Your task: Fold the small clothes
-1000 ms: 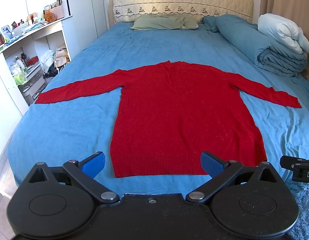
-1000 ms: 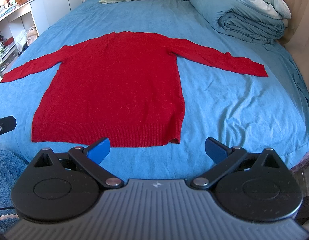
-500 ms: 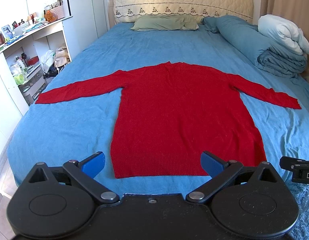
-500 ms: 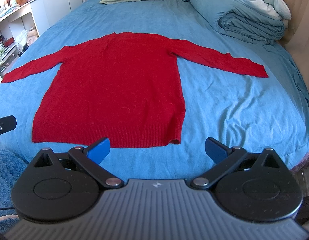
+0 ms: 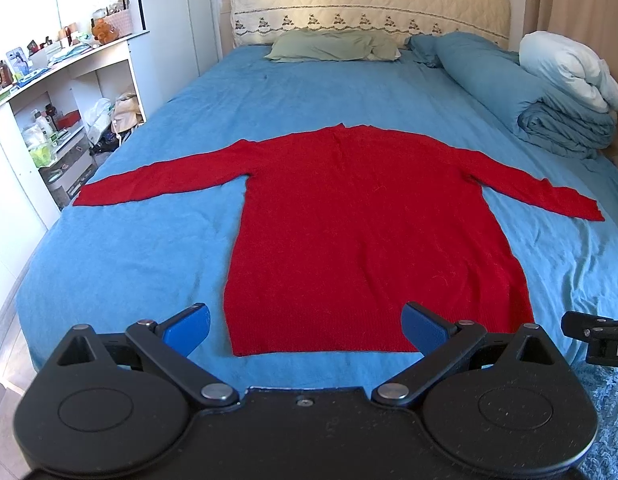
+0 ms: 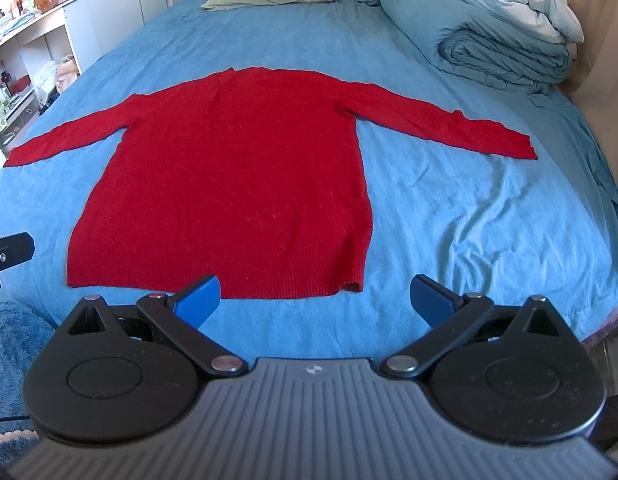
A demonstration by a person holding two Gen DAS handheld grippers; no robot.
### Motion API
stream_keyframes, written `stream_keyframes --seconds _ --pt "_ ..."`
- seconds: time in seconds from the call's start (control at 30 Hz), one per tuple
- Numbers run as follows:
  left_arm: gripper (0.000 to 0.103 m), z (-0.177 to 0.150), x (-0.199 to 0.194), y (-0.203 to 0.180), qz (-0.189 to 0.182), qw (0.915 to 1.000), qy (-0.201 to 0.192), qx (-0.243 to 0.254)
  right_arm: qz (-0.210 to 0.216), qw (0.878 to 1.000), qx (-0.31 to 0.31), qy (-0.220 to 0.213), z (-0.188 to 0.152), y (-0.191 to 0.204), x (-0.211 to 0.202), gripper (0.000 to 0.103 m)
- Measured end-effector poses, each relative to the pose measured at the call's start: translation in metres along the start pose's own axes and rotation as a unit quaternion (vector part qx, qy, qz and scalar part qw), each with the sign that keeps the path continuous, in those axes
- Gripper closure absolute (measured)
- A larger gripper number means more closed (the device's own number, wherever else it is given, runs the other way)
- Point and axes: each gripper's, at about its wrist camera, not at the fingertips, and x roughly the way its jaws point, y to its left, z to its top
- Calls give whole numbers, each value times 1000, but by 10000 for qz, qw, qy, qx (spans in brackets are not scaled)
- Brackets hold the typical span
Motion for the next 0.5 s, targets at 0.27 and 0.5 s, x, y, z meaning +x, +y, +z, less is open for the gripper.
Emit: stream_keyframes --seconds 0.27,0.5 --pt "0 15 3 -4 -79 10000 -23 -45 -55 9998 102 -168 12 -10 -6 0" --pt "0 79 27 -20 -345 9981 -496 96 -182 9973 341 -622 56 -52 -8 0"
